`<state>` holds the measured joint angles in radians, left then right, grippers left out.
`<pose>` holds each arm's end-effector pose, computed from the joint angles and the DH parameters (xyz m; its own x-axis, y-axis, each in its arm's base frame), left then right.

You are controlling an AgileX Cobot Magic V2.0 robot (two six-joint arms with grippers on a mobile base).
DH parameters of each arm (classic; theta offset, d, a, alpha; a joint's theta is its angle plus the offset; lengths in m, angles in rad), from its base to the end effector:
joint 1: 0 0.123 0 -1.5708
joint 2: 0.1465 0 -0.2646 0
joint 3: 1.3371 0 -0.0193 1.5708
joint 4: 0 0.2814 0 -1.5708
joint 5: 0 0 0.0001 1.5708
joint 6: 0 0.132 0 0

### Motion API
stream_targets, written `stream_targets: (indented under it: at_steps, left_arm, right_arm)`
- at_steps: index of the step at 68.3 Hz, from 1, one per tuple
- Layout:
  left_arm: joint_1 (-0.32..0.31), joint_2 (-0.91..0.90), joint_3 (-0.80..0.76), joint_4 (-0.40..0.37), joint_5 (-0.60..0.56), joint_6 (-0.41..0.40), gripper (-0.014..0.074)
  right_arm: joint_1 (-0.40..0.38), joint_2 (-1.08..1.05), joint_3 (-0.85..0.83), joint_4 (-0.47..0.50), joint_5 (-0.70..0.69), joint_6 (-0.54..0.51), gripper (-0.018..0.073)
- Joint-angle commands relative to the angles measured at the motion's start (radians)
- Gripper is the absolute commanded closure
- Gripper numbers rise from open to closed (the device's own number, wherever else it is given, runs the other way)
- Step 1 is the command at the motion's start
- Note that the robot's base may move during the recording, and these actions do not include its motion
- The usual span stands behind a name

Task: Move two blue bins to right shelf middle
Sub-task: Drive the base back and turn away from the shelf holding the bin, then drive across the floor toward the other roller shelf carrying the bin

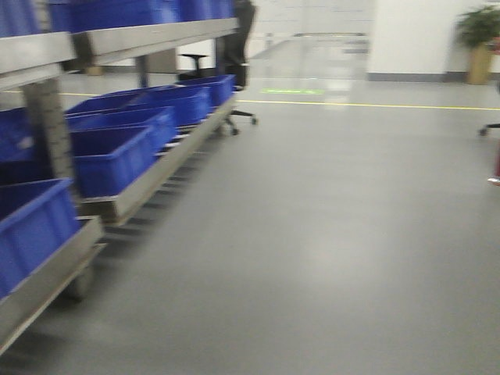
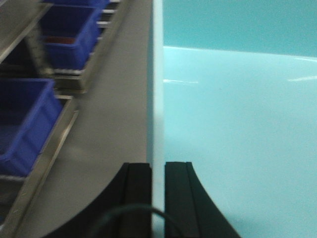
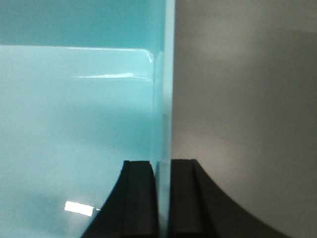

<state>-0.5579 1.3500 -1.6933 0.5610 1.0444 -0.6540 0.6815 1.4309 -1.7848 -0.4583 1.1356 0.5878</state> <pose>0.3109 -0.1224 0.4616 -0.4553 -0.0730 -0.8873 -0.0215 0.9972 -0.0710 0.3006 0.1756 0.4518 -0.5598 -0.0136 -0.8285 -0.1296 0.9890 0.0713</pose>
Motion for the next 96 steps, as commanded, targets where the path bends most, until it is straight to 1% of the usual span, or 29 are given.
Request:
stream_targets:
  at_steps: [1,96]
  left_arm:
    - [-0.007,-0.013,-0.017,0.010,-0.046,-0.005,0.0707]
    - [-0.007,-0.013,-0.017,0.010,-0.046,-0.005,0.0707]
  right_arm:
    - [-0.001,-0.007,-0.009,-0.040,-0.022,-0.003,0.0721]
    - [-0.001,-0.007,-0.009,-0.040,-0.024,-0.003,0.0721]
